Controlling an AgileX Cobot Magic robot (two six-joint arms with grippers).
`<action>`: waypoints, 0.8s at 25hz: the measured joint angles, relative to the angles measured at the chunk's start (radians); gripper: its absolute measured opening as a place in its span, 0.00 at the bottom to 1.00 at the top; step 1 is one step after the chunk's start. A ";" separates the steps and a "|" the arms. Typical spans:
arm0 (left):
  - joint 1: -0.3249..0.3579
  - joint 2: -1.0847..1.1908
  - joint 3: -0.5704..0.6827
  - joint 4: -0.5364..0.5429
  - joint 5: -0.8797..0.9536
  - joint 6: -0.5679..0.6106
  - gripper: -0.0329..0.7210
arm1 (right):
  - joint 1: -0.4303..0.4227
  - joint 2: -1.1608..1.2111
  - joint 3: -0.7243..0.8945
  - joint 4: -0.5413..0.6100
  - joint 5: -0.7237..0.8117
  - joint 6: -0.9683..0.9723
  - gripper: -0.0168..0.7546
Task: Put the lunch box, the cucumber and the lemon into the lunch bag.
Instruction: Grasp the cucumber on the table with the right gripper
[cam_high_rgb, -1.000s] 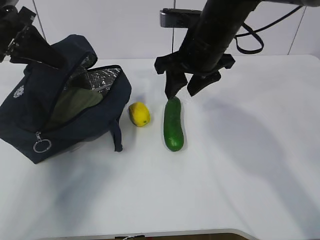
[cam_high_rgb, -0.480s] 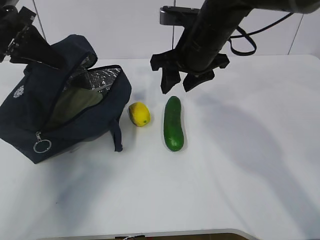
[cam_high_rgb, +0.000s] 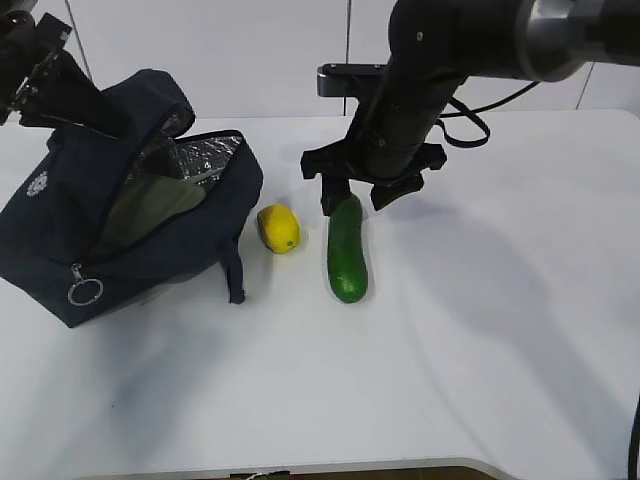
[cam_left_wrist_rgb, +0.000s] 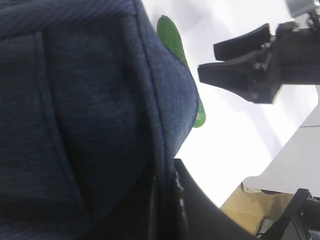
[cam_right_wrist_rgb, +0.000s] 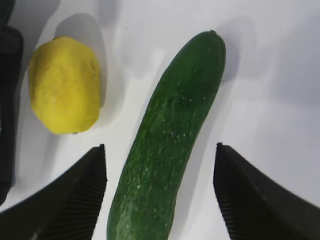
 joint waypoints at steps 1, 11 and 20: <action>0.000 0.000 0.000 0.000 0.000 0.000 0.03 | 0.000 0.007 0.000 -0.008 -0.010 0.010 0.71; 0.000 0.000 0.000 0.000 0.000 0.000 0.03 | 0.000 0.074 -0.007 -0.014 -0.044 0.051 0.71; 0.000 0.000 0.000 0.000 0.000 0.000 0.03 | 0.000 0.114 -0.008 -0.014 -0.064 0.054 0.71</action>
